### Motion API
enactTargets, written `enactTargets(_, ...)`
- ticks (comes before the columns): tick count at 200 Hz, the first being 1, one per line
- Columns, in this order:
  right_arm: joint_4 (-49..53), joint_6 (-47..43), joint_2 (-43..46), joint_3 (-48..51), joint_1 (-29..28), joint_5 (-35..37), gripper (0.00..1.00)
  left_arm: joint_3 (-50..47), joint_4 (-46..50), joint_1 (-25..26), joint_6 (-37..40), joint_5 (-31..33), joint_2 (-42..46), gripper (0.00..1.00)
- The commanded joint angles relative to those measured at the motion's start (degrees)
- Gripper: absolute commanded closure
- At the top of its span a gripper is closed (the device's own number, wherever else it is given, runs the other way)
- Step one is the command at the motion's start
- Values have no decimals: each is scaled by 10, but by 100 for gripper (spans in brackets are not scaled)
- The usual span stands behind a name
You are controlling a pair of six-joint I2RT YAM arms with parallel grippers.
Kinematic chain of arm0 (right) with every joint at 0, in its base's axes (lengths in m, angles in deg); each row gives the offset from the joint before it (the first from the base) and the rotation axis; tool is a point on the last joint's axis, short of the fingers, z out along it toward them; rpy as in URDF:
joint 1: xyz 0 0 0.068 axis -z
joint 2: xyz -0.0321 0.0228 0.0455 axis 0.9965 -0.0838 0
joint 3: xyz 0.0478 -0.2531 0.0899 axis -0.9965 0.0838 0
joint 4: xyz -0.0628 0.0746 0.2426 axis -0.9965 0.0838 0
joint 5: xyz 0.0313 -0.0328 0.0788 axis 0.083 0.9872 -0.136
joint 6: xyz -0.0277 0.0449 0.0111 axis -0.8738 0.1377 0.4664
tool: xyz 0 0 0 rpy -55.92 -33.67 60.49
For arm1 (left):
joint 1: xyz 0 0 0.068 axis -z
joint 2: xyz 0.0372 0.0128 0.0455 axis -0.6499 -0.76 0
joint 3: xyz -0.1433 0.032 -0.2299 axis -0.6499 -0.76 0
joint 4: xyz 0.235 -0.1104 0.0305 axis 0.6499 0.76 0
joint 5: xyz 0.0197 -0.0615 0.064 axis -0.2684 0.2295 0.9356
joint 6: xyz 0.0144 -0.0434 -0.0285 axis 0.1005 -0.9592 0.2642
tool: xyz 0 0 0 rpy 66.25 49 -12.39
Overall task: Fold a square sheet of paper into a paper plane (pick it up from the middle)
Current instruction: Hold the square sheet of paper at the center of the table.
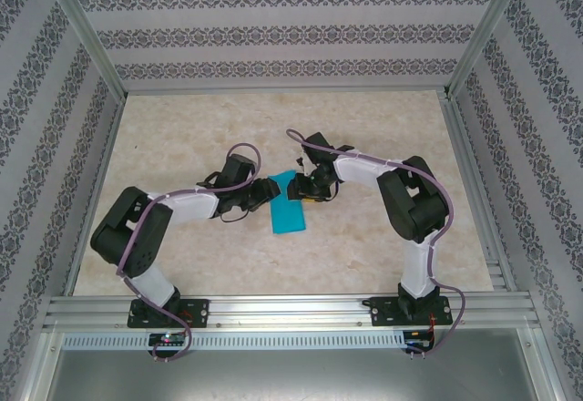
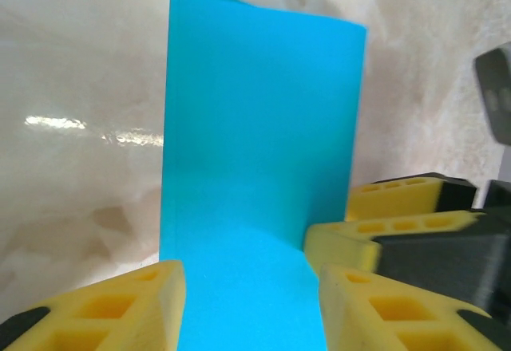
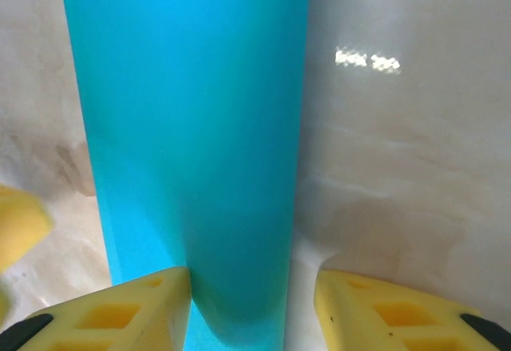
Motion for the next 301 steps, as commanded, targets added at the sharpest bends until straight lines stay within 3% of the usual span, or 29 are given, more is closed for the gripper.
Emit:
enactTargets(1, 20, 5, -46, 12, -8, 79, 53, 16, 44, -15, 18, 17, 37, 50)
enactTargets(67, 31, 55, -79, 2, -12, 109, 52, 7, 49, -23, 31, 33, 60, 51)
enactTargets(91, 36, 47, -94, 0, -14, 107, 52, -7, 6, -23, 15, 12, 54, 51)
enactTargets(149, 55, 1, -108, -4, -23, 119, 49, 1, 13, -26, 16, 7, 30, 55)
enactTargets(254, 68, 15, -134, -23, -28, 139, 48, 6, 10, -29, 11, -4, 8, 58)
enactTargets(301, 70, 10, -141, -27, -31, 144, 48, 13, 2, -29, 10, -23, -6, 65)
